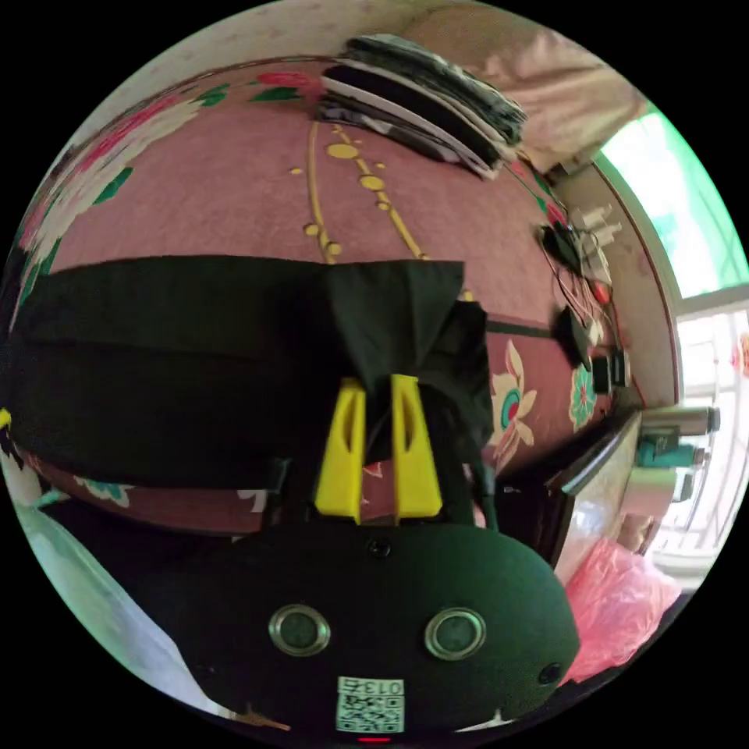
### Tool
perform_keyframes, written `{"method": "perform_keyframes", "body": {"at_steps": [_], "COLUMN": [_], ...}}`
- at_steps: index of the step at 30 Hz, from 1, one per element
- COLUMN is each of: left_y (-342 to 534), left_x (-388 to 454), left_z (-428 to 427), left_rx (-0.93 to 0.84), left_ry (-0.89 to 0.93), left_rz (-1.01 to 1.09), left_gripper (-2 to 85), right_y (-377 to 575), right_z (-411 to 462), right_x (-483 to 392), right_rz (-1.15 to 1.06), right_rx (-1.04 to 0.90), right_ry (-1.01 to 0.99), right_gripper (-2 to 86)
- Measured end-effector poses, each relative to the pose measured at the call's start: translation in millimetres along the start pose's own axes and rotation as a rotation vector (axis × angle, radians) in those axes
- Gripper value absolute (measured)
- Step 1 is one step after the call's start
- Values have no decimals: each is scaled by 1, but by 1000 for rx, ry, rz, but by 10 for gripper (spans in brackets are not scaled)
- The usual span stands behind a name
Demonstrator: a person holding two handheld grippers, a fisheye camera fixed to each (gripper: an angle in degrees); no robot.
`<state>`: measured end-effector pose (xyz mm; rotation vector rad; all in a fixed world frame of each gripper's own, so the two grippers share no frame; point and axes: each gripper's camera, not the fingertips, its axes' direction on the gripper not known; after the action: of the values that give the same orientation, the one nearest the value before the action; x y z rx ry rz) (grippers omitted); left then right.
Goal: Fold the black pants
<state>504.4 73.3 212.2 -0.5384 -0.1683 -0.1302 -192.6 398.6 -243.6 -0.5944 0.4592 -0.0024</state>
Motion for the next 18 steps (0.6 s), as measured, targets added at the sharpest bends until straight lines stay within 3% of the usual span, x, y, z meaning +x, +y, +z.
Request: {"method": "perform_keyframes", "body": {"at_steps": [1,5,7,11,18], "left_y": [0,13,21,25,53], "left_x": [-3,-19,-24,-31,-48], "left_z": [4,14,21,25,8], "left_rx": [-14,-9,-32,-64,6], "left_ry": [15,-42,-67,-55,-114], "left_rz": [-22,-74,-91,-45,-132], "left_gripper": [-3,-3,-3,-3,-3], "right_y": [2,42,57,64,63], "right_z": [-3,-42,-30,21,-20], "right_x": [10,87,106,95,93], "right_rz": [35,275,367,284,228], "right_rx": [5,306,264,-23,73], "right_ry": [-18,-436,-526,-321,-163], "right_gripper": [29,21,24,57,72]}}
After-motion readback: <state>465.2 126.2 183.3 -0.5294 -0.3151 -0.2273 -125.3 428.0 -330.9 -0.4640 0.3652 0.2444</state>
